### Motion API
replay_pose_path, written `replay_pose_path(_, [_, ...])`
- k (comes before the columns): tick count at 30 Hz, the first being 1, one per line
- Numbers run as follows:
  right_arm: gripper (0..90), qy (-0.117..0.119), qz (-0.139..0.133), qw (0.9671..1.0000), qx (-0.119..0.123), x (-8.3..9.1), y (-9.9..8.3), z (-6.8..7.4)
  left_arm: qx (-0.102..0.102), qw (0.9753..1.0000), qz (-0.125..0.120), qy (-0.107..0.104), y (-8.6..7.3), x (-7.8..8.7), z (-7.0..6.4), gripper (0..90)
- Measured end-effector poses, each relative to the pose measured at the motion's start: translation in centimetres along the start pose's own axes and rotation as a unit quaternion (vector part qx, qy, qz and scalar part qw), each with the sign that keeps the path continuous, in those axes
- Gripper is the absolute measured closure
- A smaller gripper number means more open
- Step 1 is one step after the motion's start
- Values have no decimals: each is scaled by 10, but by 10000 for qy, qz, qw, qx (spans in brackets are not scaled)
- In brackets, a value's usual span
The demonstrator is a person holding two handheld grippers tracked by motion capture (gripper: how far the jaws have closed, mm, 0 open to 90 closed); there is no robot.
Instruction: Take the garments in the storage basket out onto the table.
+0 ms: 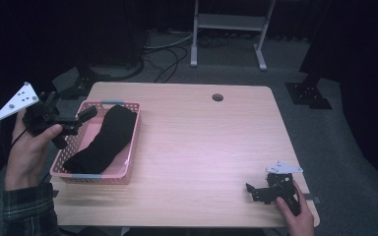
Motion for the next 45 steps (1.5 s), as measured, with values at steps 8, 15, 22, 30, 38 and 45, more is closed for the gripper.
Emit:
replay_pose_path(8, [0, 0, -2, 10000, -1, 0, 0, 0, -41, 9995, 27, 309, -3, 7, 16, 0])
replay_pose_path(15, [0, 0, 0, 10000, 4, 0, 0, 0, -57, 9993, 54, 376, -5, 9, 22, 0])
replay_pose_path(22, [0, 0, 1, 10000, 5, 0, 0, 0, -121, 9984, 238, 501, -11, 4, 25, 0])
replay_pose_path(30, [0, -1, 1, 10000, 6, 0, 0, 0, -198, 9963, 653, 527, -26, -8, 24, 0])
replay_pose_path(38, [0, -1, 1, 10000, 5, 0, 0, 0, -236, 9935, 939, 597, -37, -16, 24, 0])
replay_pose_path(45, [0, 0, 1, 10000, 5, 0, 0, 0, -280, 9912, 1150, 592, -49, -24, 23, 0])
Point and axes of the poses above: each handheld gripper's, and its own axes: x roughly backward along the jaws, y roughly out of its top, z roughly to its left, the point moved 6 cm from there along -x, roughly forward along the jaws, and after that the axes turned 10 degrees about y, right-handed, at the moved point
